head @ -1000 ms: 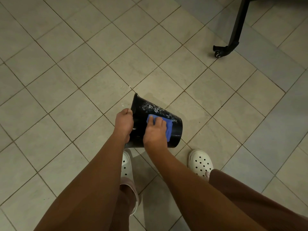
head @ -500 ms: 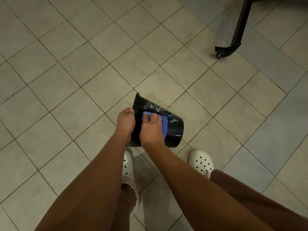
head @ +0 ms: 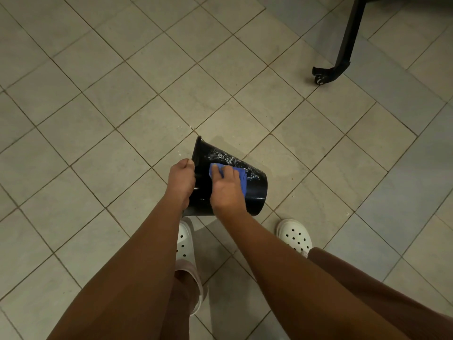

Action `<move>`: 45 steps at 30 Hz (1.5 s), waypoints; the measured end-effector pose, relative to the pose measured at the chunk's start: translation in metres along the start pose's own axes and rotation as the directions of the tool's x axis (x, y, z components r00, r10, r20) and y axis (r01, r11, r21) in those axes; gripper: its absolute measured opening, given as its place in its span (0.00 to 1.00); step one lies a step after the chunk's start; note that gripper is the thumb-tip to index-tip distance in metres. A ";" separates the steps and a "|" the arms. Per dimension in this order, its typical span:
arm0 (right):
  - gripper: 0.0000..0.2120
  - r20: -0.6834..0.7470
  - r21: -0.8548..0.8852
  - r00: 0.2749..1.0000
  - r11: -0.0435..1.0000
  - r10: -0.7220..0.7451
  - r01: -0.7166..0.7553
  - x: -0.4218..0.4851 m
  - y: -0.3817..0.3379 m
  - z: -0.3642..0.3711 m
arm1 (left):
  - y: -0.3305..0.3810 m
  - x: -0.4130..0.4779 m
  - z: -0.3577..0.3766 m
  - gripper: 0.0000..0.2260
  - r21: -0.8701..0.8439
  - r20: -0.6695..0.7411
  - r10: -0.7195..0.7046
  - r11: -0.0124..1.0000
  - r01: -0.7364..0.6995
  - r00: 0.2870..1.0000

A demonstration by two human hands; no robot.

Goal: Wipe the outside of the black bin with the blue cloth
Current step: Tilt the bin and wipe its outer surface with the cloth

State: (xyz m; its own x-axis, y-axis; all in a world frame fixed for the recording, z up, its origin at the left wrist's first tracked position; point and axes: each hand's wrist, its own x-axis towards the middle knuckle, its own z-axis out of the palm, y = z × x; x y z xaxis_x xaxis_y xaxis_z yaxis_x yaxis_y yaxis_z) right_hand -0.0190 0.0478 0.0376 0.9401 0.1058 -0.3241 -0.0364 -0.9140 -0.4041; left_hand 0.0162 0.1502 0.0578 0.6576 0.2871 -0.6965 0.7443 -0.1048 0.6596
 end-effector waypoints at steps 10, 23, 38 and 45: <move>0.31 -0.172 0.375 0.980 0.927 0.101 -0.030 -0.035 0.028 0.017 | 0.004 0.003 0.001 0.11 0.051 0.019 -0.046 0.998 0.045 0.999; 0.31 -0.205 0.121 0.978 0.991 -0.034 0.060 -0.051 0.029 0.057 | -0.004 0.011 0.007 0.18 0.311 -0.035 0.122 0.944 -0.106 0.992; 0.38 -0.222 0.141 0.966 0.975 -0.135 0.169 -0.040 0.035 0.050 | -0.007 0.012 0.004 0.18 0.224 -0.047 0.105 0.970 -0.092 0.993; 0.35 -0.147 0.226 0.989 0.973 -0.015 0.049 -0.018 0.057 0.030 | -0.009 0.012 0.005 0.16 0.213 -0.070 0.124 0.971 -0.107 0.990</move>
State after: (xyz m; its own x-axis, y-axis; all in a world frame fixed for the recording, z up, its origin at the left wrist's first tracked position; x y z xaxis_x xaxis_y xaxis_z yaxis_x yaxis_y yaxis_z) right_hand -0.0484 0.0054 -0.0050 0.9802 0.0611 -0.1884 -0.0662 -0.7954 -0.6024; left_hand 0.0184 0.1497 0.0419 0.7351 0.3378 -0.5878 0.6775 -0.3352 0.6547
